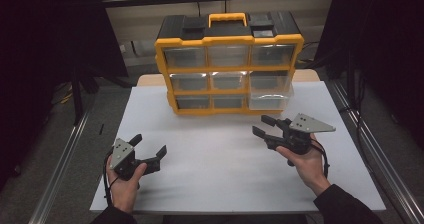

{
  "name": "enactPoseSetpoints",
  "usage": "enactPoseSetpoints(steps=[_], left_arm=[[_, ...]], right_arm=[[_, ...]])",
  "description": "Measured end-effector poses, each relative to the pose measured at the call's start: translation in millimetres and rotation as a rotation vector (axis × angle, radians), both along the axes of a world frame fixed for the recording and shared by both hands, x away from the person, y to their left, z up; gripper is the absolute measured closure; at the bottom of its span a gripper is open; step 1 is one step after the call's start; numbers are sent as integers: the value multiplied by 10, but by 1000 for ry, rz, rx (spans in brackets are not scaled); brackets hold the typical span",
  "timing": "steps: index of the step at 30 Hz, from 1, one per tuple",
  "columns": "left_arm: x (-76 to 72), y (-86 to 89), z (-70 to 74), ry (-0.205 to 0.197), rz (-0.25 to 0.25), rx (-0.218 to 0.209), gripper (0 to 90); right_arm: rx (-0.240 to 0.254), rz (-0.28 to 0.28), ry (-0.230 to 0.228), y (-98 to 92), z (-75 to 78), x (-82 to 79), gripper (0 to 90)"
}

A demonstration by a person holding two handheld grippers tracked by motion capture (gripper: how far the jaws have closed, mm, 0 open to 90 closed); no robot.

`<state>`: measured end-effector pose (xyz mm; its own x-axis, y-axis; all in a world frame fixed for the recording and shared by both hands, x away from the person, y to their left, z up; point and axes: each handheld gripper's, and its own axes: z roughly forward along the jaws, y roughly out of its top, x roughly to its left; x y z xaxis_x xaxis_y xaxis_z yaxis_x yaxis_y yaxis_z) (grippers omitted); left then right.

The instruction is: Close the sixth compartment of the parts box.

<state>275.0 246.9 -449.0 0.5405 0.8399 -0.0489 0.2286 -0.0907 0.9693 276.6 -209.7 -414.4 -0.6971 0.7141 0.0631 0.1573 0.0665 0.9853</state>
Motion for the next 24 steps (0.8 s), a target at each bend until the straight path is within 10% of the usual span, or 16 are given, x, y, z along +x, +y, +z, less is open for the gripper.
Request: enactPoseSetpoints(steps=[18, 24], left_arm=[[-6, 7, 6, -9, -15, 4, 36], [-14, 8, 12, -10, -5, 9, 36]], right_arm=[[3, -28, -38, -114, 3, 20, 900], [-8, -44, -29, -147, -9, 62, 900]])
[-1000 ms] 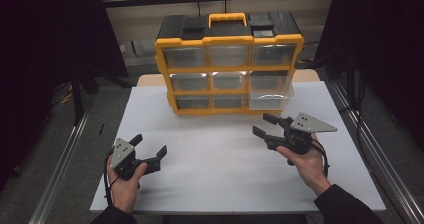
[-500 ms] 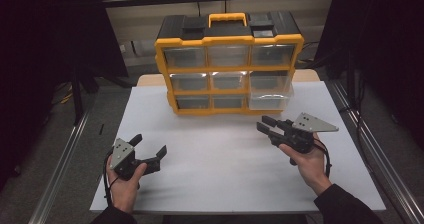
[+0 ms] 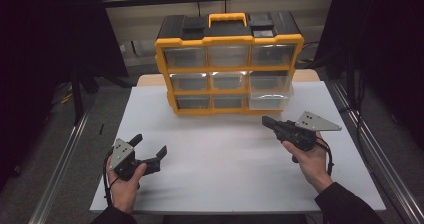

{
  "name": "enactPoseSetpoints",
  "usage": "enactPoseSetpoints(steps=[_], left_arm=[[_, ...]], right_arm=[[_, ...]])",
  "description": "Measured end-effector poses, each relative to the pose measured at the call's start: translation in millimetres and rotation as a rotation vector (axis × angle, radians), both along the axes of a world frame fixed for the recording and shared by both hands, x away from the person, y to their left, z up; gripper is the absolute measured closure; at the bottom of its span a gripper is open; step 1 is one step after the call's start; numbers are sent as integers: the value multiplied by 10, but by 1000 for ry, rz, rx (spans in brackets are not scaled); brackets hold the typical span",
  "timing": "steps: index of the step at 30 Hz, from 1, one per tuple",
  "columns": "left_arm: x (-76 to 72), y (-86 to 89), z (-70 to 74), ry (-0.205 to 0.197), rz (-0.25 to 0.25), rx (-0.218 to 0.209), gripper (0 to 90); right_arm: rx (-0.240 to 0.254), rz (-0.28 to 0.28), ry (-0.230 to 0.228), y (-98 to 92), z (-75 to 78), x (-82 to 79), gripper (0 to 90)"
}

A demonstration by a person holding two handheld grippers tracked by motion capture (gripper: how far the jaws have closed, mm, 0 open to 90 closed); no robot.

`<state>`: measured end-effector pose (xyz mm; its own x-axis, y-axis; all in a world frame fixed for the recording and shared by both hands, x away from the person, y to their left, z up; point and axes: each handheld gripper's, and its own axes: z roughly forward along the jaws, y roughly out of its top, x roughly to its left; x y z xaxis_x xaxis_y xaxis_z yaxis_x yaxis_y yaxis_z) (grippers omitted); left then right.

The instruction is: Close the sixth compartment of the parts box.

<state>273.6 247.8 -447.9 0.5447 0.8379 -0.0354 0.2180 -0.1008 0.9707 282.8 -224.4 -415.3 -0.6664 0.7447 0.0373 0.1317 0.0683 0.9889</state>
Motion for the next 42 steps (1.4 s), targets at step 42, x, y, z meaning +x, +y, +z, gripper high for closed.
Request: enactPoseSetpoints(steps=[42], left_arm=[[2, 5, 1, -11, 11, 0, 36]], right_arm=[[-25, -89, -13, -151, 74, 318, 900]])
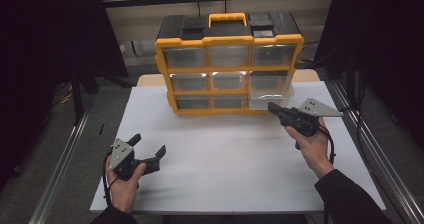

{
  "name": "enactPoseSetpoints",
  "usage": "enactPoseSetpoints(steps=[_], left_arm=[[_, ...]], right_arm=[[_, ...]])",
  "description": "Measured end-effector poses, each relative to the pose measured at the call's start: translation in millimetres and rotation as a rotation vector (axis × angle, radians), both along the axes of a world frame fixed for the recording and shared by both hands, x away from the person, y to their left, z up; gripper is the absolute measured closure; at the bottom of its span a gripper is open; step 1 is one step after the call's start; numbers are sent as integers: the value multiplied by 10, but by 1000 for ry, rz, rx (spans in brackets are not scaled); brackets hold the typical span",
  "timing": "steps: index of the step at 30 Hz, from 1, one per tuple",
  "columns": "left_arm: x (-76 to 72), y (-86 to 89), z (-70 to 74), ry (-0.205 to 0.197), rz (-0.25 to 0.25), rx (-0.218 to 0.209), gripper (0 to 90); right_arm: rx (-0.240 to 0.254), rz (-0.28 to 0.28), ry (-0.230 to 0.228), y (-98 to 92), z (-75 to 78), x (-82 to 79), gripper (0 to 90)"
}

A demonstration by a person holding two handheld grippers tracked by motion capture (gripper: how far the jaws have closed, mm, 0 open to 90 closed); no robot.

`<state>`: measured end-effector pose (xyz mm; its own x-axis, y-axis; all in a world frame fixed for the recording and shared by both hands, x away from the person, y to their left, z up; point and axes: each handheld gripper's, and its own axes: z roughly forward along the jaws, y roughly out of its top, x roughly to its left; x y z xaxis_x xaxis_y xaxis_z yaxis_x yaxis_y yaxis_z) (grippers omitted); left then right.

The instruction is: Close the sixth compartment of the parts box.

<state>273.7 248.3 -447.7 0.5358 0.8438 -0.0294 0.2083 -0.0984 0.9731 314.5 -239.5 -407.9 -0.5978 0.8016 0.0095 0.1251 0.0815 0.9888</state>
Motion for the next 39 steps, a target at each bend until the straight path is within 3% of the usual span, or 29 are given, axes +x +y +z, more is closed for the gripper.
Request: enactPoseSetpoints(steps=[11, 21, 26, 28, 39], left_arm=[[-4, 10, 6, -12, -4, 8, 36], [-6, 2, 7, -13, -9, -16, 36], [-6, 0, 7, -14, -7, -20, 33], [-2, 8, 7, -8, -6, -4, 34], [-8, -2, 11, -18, -1, -16, 33]], right_arm=[[2, -33, 0, -34, 10, 72, 900], [4, -23, -16, -7, 35, 92, 900], [3, -43, -20, 3, 44, 103, 900], [8, -34, -19, 8, 49, 116, 900], [15, -32, -21, 41, 50, 149, 900]])
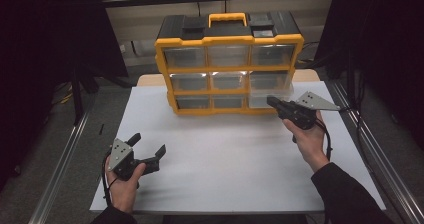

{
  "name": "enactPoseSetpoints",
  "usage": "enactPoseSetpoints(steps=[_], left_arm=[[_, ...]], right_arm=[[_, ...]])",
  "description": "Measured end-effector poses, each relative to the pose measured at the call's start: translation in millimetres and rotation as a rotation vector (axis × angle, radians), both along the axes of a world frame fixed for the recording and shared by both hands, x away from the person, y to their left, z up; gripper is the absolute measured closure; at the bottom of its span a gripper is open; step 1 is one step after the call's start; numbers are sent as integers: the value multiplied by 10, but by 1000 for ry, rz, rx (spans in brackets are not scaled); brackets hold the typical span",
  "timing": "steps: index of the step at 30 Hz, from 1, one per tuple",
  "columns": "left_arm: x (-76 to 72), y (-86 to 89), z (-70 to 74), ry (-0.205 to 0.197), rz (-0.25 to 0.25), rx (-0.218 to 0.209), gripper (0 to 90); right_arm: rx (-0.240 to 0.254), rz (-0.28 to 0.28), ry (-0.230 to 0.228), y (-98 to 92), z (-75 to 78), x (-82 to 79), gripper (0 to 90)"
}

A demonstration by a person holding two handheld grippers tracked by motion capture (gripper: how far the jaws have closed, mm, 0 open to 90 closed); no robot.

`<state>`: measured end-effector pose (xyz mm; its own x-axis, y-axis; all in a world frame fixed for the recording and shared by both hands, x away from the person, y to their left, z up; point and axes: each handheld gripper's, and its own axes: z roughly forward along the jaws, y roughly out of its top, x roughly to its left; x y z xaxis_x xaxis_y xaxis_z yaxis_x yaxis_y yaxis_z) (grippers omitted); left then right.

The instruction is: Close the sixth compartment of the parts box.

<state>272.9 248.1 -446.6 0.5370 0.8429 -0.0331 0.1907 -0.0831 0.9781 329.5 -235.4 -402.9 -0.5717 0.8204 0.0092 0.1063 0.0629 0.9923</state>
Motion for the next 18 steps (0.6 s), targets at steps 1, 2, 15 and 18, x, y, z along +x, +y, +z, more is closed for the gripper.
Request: enactPoseSetpoints(steps=[1, 2, 15, 18], left_arm=[[-1, -1, -1, 1, 1, -2, 33], [-1, 4, 0, -1, 4, 2, 33], [6, 13, 0, -1, -11, 18, 33], [5, 10, -1, -1, -10, 12, 33]], right_arm=[[-2, 0, 0, 3, 0, 1, 900], [-3, 3, -1, 5, 0, 7, 900], [11, -3, 6, 15, -9, 54, 900], [6, 4, 8, 18, -8, 58, 900]])
